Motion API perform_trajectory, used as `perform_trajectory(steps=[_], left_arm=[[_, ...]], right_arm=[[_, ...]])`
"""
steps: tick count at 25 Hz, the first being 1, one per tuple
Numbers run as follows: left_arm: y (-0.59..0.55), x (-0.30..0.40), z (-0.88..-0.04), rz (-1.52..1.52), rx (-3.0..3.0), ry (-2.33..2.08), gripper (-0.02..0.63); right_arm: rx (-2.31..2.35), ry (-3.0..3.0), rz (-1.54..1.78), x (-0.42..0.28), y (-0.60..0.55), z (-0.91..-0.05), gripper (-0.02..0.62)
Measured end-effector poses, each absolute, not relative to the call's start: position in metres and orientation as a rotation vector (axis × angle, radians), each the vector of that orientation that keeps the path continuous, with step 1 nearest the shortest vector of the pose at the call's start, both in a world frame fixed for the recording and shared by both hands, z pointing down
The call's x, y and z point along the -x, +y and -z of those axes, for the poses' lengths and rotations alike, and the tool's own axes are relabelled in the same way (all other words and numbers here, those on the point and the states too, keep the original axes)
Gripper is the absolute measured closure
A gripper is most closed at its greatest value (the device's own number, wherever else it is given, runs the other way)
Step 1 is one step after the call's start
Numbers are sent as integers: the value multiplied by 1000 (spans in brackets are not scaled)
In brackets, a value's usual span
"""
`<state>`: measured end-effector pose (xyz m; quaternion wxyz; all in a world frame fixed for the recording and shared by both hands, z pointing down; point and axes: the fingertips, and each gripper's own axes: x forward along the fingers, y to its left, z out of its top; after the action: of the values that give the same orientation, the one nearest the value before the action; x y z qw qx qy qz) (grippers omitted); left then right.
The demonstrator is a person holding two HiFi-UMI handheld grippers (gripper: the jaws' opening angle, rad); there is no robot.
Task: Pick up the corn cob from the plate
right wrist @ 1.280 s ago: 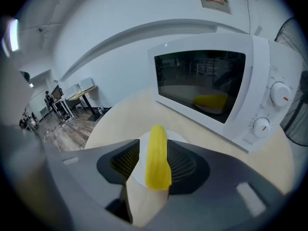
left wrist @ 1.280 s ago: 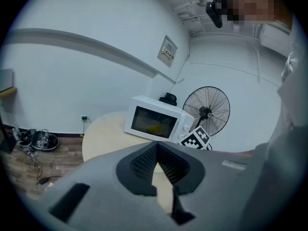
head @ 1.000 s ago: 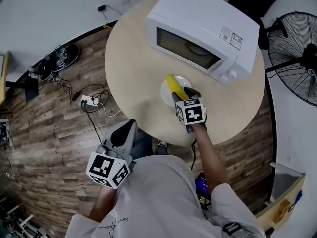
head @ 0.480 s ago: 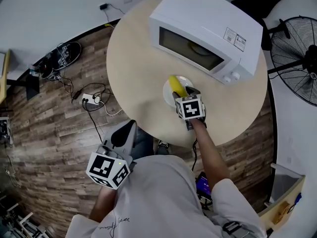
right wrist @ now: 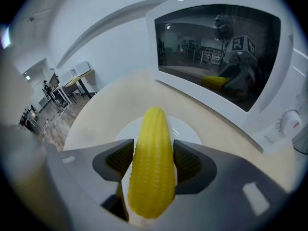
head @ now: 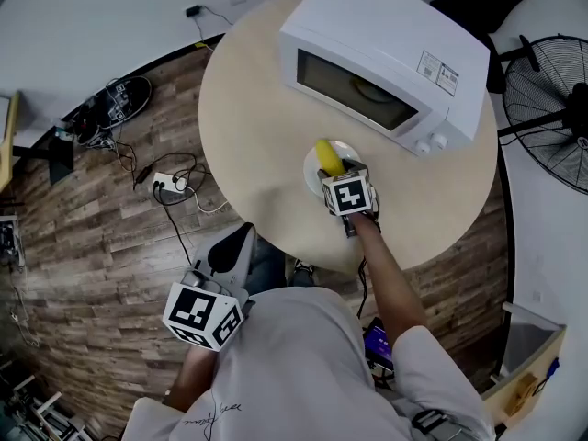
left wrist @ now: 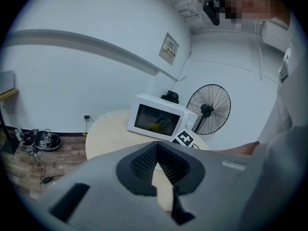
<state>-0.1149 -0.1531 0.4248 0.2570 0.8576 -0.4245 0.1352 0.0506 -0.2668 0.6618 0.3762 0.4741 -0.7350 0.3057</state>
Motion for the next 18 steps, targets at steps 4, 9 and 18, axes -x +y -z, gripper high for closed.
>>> perform_trajectory(steps=[4,9,18], left_arm=[[-151,118,-425,-368,-2321,-1156,616],[-151,120,-425,-363,-2319,-1157,617],[-148,123,-426,-355,-2311,-1165,616]], right_arm=[[-1206,-1875,-775,-49,-268,-663,322],[-1199,-1852,-766,-50,-269,-664,321],[-1198,-1815,-764,-48,-271,-670,321]])
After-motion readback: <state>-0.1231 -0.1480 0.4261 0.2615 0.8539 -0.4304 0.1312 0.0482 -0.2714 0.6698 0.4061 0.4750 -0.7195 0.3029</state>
